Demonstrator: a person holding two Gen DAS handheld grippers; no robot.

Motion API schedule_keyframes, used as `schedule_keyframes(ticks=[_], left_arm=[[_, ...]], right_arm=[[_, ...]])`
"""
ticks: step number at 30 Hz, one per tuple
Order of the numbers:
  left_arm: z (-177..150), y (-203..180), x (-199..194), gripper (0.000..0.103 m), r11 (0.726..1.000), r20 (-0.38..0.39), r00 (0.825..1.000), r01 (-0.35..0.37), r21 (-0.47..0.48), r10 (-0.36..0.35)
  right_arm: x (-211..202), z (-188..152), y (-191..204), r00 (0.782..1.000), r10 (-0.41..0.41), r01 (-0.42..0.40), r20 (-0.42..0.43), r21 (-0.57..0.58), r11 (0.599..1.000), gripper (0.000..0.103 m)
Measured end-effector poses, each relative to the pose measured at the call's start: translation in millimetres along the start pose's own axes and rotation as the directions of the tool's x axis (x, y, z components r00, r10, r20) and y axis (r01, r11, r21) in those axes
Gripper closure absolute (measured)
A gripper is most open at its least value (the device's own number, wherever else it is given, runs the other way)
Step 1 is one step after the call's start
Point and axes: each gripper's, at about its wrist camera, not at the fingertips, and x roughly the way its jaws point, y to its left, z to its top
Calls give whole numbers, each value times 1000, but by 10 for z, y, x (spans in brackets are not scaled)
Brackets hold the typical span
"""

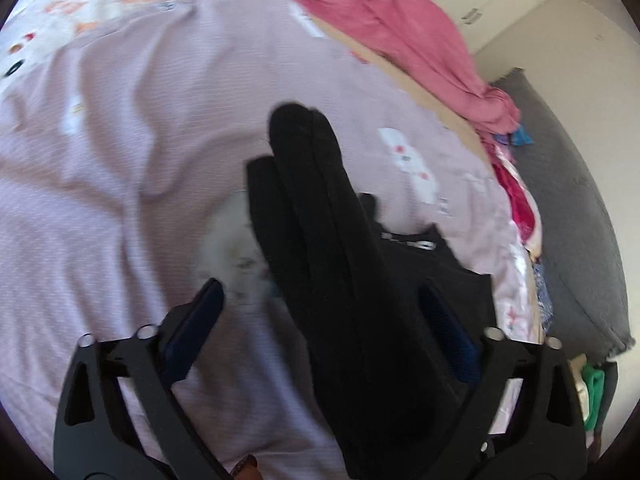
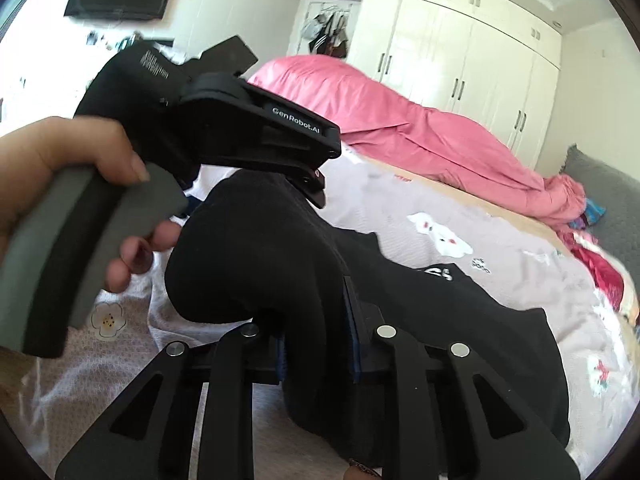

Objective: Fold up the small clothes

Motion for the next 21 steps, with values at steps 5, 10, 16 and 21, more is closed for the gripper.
schedule_keyframes(ticks=[5,10,16,21], left_arm=[[-53,-510,56,54,996,-1,999,35,82,-35],[-99,-1032,151,57,985,1,1000,11,172,-11],[-186,-1597,424,57,969,-32,999,3,248,5],[-312,-1892,662,57,957,-58,998,-10,291,28]], right_arm=[[-150,-33,-369,1000,7,-9,12,136,991,83],[-291,-138,-723,1000,7,-13,22,254,967,83],[-390,-317,-1191,1000,14,-14,3,397,918,83],[-449,-509,-1424,1000,12,-1,-19,486,874,83]])
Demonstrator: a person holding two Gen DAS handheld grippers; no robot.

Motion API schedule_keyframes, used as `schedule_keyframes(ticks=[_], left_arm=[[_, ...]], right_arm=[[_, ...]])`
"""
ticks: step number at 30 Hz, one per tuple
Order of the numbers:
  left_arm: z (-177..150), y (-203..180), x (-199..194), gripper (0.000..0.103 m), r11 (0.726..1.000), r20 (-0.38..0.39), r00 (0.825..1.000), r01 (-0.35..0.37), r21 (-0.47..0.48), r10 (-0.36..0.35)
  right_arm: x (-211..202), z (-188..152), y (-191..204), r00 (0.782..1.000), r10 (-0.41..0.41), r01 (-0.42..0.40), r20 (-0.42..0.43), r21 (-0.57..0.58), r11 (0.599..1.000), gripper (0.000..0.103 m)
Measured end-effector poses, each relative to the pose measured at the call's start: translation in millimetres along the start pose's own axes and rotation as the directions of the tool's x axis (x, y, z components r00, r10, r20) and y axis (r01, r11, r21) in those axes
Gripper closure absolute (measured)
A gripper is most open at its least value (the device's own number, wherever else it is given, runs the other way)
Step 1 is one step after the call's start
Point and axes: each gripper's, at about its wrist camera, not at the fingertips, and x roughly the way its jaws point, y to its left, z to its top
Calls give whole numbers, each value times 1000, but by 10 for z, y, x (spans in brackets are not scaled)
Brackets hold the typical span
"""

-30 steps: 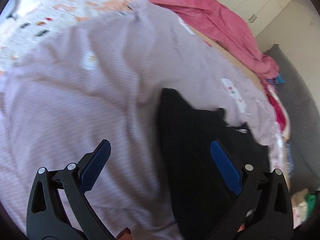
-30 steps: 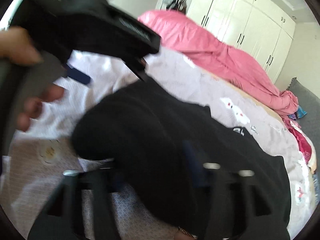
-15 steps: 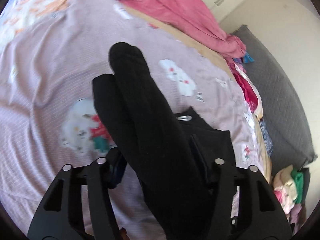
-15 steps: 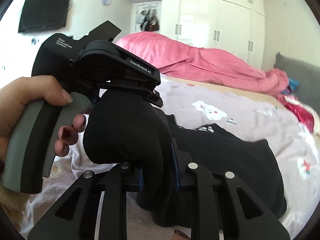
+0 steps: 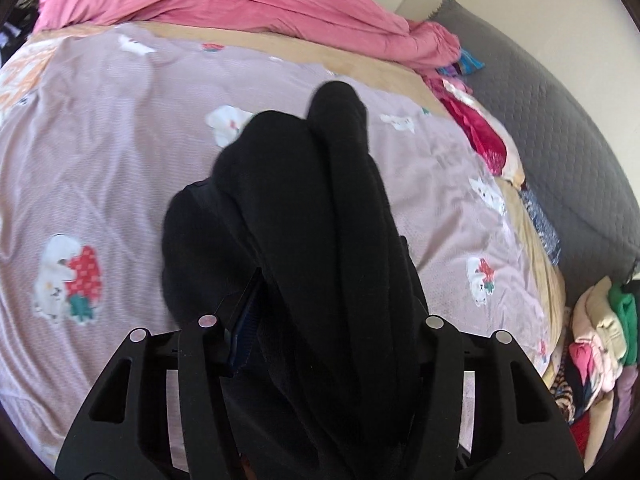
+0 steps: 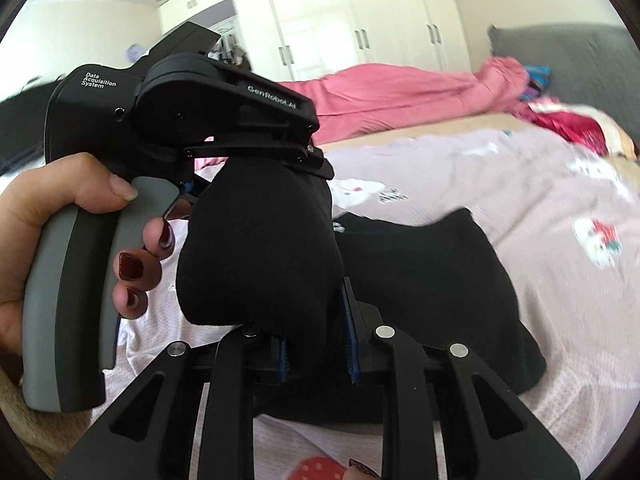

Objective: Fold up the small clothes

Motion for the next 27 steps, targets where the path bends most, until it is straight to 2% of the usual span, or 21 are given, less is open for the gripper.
schedule_keyframes(ticks=[7,9,10,11,13,15,17,19,20,21,24,26,27], left_arm=[[-64,-338,396,57,999,-83,996,-15,40,18],[-70,-396,492,52,999,-103,994,-19,45,23],[-71,-423,536,40,999,-109,994,-10,39,14],[-69,-432,581,30,999,-119,993,28,20,-25],[-73,-417,590,28,996,-126,988,85,-16,-87],[-78,-417,477,28,988,-85,984,151,-27,-153],[-97,-410,312,28,986,-32,985,167,-11,-167],[-143,-313,126,28,990,25,990,138,4,-138],[-162,-260,65,28,994,44,993,110,6,-110],[-181,-201,6,28,997,60,995,80,7,-80],[-308,35,-134,28,1000,88,996,-6,5,5],[-415,165,-179,28,999,101,994,-47,7,46],[-477,214,-191,28,997,104,992,-69,16,67]], right_arm=[[10,-133,-413,996,55,-40,-75,195,980,83],[38,-160,-573,991,93,-65,-93,269,961,83],[67,-193,-676,986,124,-82,-109,329,941,83],[76,-226,-746,983,139,-85,-119,373,924,83],[103,-286,-901,977,166,-89,-131,455,886,83],[109,-368,-1075,971,195,-92,-142,530,843,81],[74,-408,-1179,962,238,-121,-133,574,810,77],[9,-378,-1201,958,259,-144,-123,574,806,71],[4,-351,-1194,955,269,-153,-128,565,811,63],[-8,-306,-1173,951,277,-160,-138,546,822,50],[-34,-140,-1158,953,272,-174,-135,493,853,34],[2,-60,-1140,947,285,-179,-152,486,855,26],[83,24,-1201,940,298,-184,-165,491,852,26]])
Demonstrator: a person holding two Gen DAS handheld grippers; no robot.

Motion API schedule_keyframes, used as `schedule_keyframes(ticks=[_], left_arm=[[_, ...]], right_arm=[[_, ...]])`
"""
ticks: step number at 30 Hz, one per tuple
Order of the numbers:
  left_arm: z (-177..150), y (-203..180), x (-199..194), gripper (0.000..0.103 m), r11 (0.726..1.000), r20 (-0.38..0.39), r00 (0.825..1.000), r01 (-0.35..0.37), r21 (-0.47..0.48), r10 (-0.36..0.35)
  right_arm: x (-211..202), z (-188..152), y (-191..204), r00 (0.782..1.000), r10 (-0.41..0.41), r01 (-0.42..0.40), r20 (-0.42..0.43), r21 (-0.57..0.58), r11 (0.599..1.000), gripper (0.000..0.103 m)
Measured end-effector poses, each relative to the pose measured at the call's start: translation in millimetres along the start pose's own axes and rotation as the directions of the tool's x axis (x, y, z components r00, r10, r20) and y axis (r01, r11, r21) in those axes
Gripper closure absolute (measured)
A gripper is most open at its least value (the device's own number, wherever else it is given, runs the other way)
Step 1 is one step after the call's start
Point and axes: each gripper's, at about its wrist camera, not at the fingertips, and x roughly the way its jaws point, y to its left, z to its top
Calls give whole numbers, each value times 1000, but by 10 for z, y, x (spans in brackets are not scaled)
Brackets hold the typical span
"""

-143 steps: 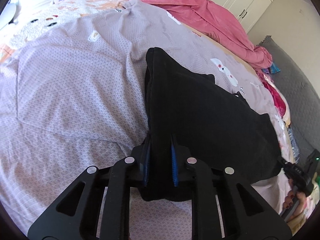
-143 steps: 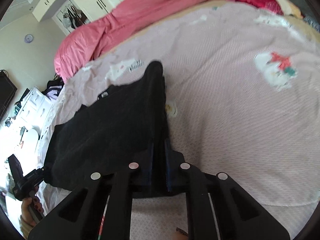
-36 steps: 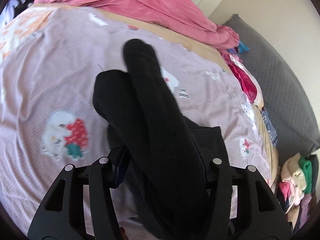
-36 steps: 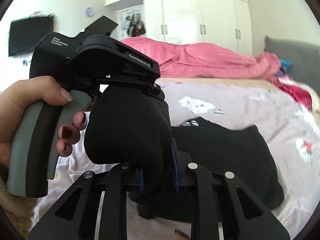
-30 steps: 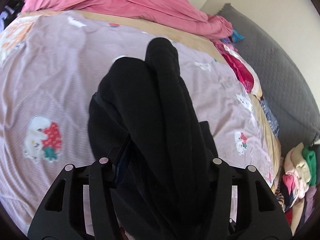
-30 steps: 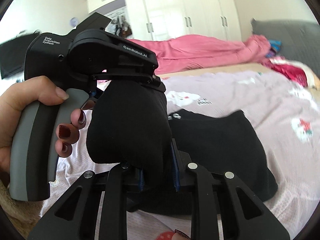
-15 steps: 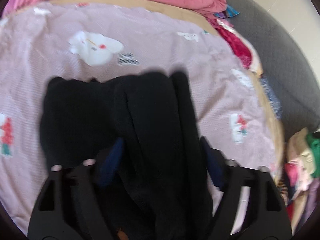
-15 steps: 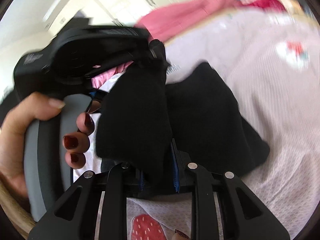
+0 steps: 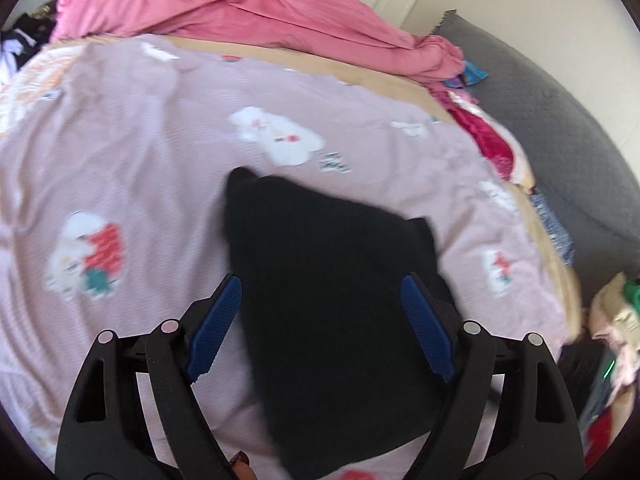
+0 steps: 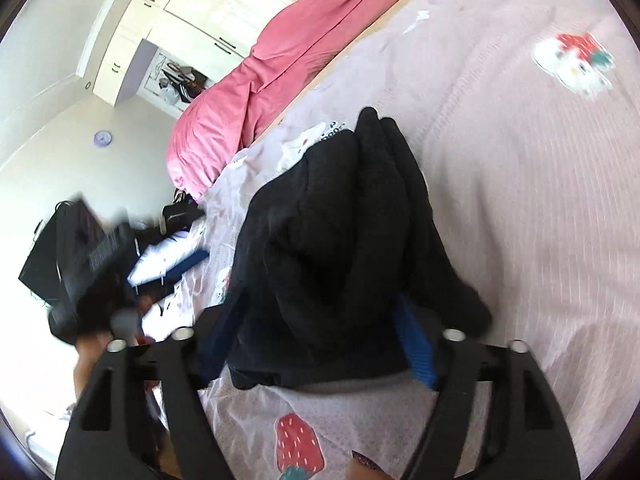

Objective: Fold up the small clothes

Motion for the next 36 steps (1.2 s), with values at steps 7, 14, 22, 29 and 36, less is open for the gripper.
schedule_keyframes(ticks=[7,14,22,29,36], left_arm=[[-314,132,106,28,999,-62,998,-30,16,31],[-378,48,155,26,999,-86,996,-26,34,28],[-372,-89,83,23,999,-91,996,8,47,-3],[-552,-72,255,21,999,-153,988,-2,41,8],[-575,-41,106,21,999,-126,992,8,40,-3]], right_arm=[[245,396,-95,991,1,0,-131,12,1000,25],[323,437,157,983,-125,97,-133,-196,976,78],[71,543,190,986,-162,141,-40,-319,937,80],[295,359,-220,978,-189,168,-93,-193,967,61],[-9,289,-97,966,-257,251,-2,-216,944,36]])
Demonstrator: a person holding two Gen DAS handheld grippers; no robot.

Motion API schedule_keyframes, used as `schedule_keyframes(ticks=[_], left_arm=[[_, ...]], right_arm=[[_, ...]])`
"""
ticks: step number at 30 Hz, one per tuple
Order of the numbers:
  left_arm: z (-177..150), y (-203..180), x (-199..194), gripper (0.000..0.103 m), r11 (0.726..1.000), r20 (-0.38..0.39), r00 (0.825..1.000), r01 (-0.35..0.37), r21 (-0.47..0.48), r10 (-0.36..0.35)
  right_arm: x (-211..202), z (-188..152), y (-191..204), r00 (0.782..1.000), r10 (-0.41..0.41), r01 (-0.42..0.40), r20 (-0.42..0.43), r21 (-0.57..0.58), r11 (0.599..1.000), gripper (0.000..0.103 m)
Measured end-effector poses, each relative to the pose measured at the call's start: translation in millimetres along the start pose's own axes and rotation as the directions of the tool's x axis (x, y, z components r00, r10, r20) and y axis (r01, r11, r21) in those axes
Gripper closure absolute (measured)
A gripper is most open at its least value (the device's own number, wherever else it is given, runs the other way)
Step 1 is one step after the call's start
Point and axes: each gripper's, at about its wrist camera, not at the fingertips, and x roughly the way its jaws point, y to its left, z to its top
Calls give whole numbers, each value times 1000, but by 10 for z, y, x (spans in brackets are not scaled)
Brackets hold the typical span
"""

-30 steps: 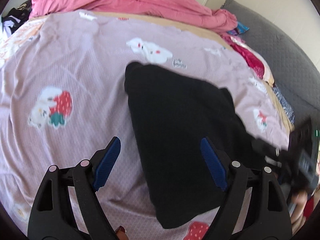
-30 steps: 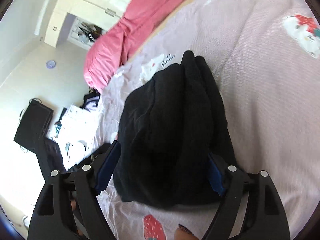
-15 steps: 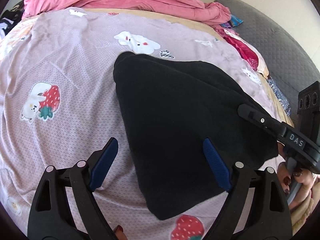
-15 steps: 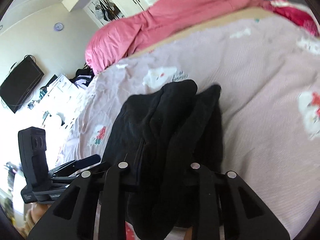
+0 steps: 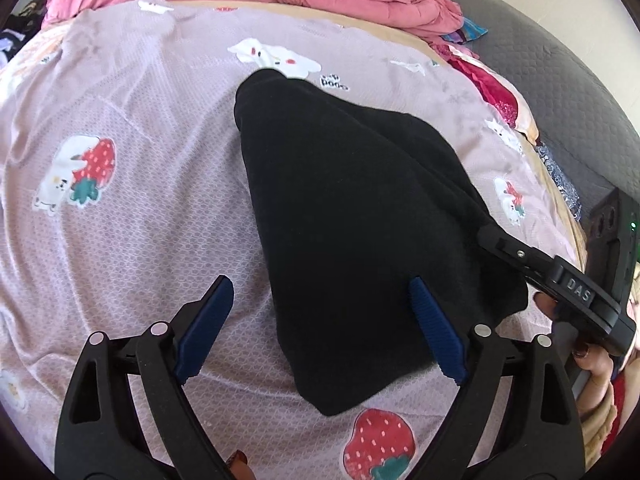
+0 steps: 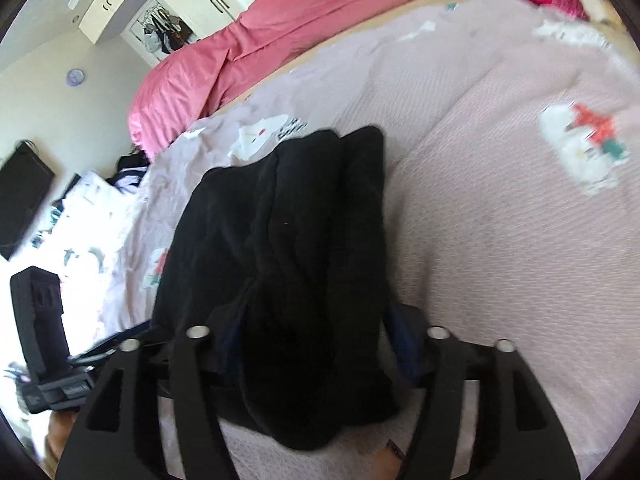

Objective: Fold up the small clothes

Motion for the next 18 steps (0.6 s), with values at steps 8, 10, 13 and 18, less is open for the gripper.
schedule_keyframes(ticks=[8,10,13,18], left_arm=[[-105,-26,-356,14,1000,66,998,-4,26,3],[-131,-21,-473,9,1000,89,996,-8,28,5],[-183,0,-666,9,999,123,992,-16,34,12],[-270,-8,-892,9,998,165,986,-47,47,39]], right_arm=[[-549,-153,232,992,-28,36,120,-65,997,15],[-666,-190,315,989,-33,47,147,-94,994,10],[-819,-258,454,982,-51,78,180,-143,987,7],[-1059,-448,573,968,-92,136,235,-178,975,5]])
